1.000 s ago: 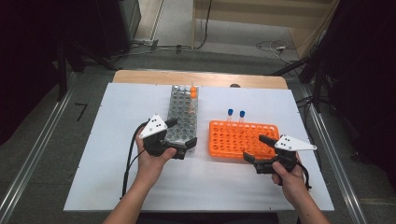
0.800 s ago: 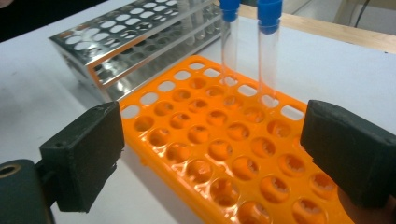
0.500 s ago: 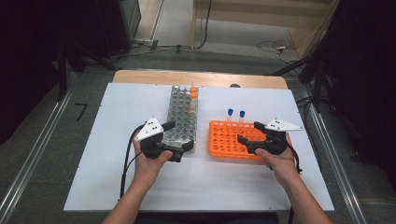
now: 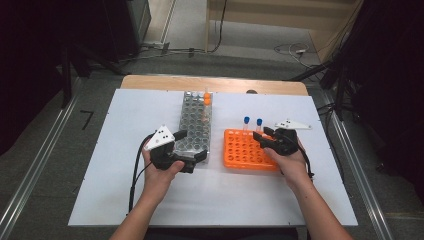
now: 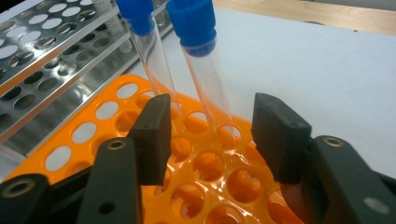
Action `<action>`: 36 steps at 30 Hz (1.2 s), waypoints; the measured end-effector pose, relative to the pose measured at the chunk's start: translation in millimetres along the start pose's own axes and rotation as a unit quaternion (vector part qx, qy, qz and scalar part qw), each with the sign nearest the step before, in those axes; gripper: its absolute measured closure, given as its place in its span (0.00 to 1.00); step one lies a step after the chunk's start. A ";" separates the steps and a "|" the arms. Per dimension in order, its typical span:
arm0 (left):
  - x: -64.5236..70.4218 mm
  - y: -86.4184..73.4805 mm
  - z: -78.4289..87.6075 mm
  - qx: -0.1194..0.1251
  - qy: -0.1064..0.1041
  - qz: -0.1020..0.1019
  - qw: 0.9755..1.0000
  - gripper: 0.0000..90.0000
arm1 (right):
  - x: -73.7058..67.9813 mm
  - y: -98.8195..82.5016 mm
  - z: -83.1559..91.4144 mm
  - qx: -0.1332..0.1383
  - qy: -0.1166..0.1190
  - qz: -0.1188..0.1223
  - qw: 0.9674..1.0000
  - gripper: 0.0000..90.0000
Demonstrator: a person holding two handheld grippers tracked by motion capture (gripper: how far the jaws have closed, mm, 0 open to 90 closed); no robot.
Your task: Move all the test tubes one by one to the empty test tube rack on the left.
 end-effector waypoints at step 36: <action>1.5 3.9 -1.8 0.002 -0.001 -0.003 1.000 0.00 | -2.1 3.3 23.9 0.056 -0.008 -0.018 0.998 0.83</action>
Point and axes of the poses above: each handheld gripper's, and its own axes: z roughly backward along the jaws, y roughly out of its top, x roughly to its right, the point moved 1 cm from there along -z, roughly forward along the jaws, and after that the axes turned 4 degrees about -z, right-handed, at the moved point
